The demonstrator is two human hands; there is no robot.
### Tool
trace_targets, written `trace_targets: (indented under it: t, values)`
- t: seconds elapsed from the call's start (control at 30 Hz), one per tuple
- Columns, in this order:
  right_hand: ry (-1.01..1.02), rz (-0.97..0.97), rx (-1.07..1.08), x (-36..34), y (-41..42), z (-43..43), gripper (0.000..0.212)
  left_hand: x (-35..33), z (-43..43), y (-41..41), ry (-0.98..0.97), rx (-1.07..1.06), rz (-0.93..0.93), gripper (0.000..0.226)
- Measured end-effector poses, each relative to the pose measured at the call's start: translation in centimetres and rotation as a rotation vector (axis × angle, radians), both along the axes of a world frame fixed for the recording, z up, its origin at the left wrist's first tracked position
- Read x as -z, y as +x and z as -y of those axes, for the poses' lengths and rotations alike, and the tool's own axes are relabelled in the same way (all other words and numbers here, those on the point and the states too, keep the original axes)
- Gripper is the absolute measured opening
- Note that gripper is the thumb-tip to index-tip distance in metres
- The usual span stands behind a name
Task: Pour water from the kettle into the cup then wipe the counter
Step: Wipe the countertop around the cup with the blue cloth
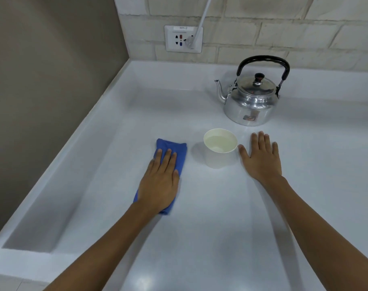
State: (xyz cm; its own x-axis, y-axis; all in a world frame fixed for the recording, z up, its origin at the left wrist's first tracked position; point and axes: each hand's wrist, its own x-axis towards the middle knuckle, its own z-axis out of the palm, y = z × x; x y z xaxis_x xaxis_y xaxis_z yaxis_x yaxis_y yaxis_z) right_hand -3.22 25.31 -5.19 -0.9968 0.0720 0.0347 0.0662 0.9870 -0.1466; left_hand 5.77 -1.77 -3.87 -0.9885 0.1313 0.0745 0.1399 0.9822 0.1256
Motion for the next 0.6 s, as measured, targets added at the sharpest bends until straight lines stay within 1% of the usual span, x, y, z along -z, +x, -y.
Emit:
trace_targets:
  t: [0.07, 0.13, 0.23, 0.3, 0.43, 0.53, 0.6]
  values:
    - [0.003, -0.004, -0.002, 0.0, 0.0, 0.0, 0.071, 0.2, -1.3, -0.1, -0.034, -0.026, 0.015, 0.052]
    - [-0.002, -0.007, -0.005, 0.1, 0.0, -0.1, 0.071, 0.0, -2.4, 1.0, -0.017, -0.017, 0.020, 0.052]
    - [-0.007, -0.012, -0.012, 0.1, 0.1, -0.2, 0.071, -0.8, -3.0, 4.6, 0.035, 0.104, -0.033, 0.049]
    - [-0.018, -0.014, -0.012, 0.1, 0.1, -0.3, 0.071, -0.7, -1.9, 6.7, 0.054, 0.160, -0.063, 0.049]
    - [-0.022, -0.005, -0.006, 0.1, 0.2, -0.1, 0.070, -0.6, 0.7, 7.0, 0.065, 0.087, -0.051, 0.052]
    - [-0.020, -0.008, -0.005, -0.1, 0.1, 0.0, 0.069, -1.3, -1.3, 5.5, 0.002, 0.028, -0.030, 0.053]
    - [-0.011, -0.005, -0.006, -0.1, 0.2, 0.0, 0.069, -1.5, -3.3, 5.3, -0.021, 0.029, 0.000, 0.055]
